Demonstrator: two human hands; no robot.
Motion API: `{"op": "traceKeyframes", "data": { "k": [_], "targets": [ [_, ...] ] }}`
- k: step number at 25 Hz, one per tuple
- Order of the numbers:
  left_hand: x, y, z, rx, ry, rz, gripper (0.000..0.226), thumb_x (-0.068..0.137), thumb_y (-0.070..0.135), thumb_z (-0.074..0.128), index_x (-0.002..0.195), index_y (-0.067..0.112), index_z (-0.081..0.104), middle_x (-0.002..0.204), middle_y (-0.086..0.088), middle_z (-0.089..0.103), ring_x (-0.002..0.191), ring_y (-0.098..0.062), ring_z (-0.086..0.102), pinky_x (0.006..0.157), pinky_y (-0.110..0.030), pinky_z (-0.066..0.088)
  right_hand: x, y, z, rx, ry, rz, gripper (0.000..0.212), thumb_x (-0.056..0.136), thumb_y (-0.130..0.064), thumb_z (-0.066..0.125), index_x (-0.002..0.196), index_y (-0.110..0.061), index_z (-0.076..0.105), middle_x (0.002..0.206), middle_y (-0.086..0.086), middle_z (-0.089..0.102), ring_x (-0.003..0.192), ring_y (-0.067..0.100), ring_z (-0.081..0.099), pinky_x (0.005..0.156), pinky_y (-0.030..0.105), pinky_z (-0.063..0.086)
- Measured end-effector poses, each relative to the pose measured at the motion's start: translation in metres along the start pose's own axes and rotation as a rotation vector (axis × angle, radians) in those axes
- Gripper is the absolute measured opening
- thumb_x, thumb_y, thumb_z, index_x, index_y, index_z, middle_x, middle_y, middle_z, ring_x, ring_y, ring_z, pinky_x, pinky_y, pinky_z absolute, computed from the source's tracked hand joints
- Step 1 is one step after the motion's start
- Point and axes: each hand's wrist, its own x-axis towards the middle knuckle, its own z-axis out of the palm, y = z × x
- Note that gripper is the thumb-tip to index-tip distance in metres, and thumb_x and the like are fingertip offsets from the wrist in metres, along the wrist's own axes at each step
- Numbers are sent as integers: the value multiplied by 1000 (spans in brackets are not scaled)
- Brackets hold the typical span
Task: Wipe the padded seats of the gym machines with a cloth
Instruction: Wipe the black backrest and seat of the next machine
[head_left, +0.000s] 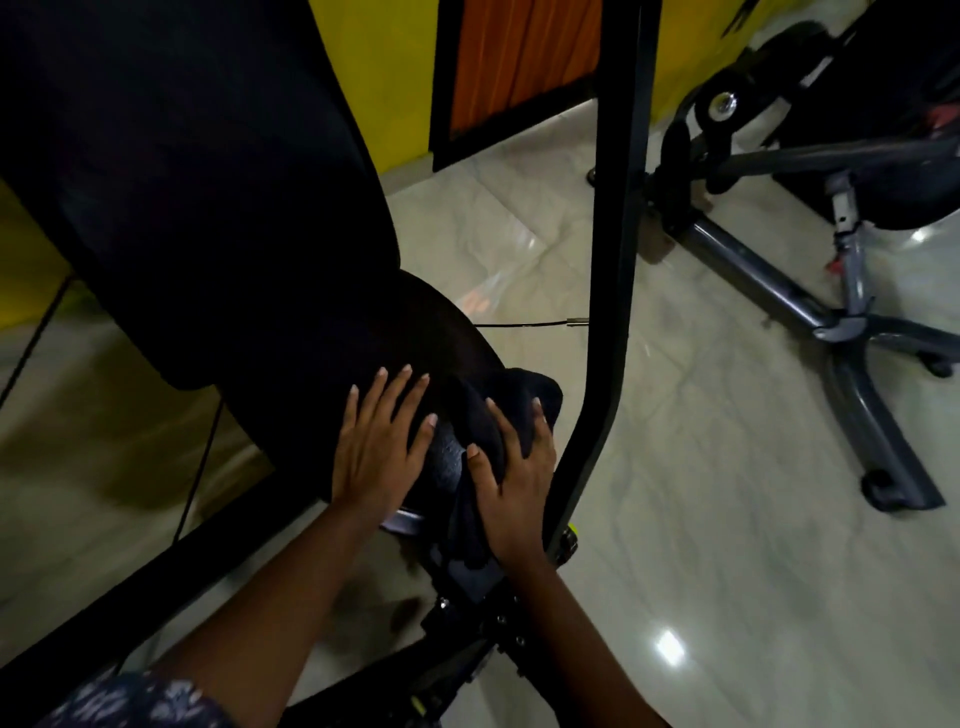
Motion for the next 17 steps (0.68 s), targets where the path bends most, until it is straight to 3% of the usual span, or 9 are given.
{"op": "traceKeyframes", "data": {
  "k": [3,5,8,11,14,17],
  "targets": [
    [-30,-3,-15,-466,91,-260,52,97,38,32,143,15,37,150,-5,37,143,-19,26,118,-35,6,-24,2,-6,-242,-93,-213,54,90,-53,38,142,-45,26,157,0,12,146,19,1,117,40,6],
    [-58,3,-25,-765,260,-516,49,97,32,39,142,13,38,149,-8,37,140,-22,30,116,-34,17,-24,5,-12,-421,-157,-449,55,92,-56,33,143,-41,26,156,4,16,145,24,7,115,48,9],
    [-87,18,-23,-996,396,-797,46,100,25,39,144,13,35,151,-7,33,138,-21,32,102,-23,28,-10,6,-16,-631,-284,-827,60,89,-60,34,145,-39,23,153,6,20,142,28,19,109,55,20],
    [-88,27,-19,-1183,489,-1061,48,100,30,38,146,17,32,151,-7,32,137,-22,35,103,-26,30,7,-3,-18,-739,-423,-1108,67,83,-60,43,144,-43,22,154,6,22,140,30,25,107,56,23],
    [-86,32,-24,-1345,590,-1257,50,99,33,38,145,15,32,151,-4,33,137,-20,34,108,-27,28,29,-24,-7,-795,-650,-1365,70,72,-55,60,137,-42,39,154,5,26,140,32,27,106,60,29],
    [-84,33,-28,-1469,771,-1470,46,100,30,36,140,7,38,145,-10,41,133,-27,40,106,-31,31,47,-48,15,-734,-924,-1528,55,65,-56,64,116,-35,62,149,2,36,140,31,25,106,63,24]
  ]
}}
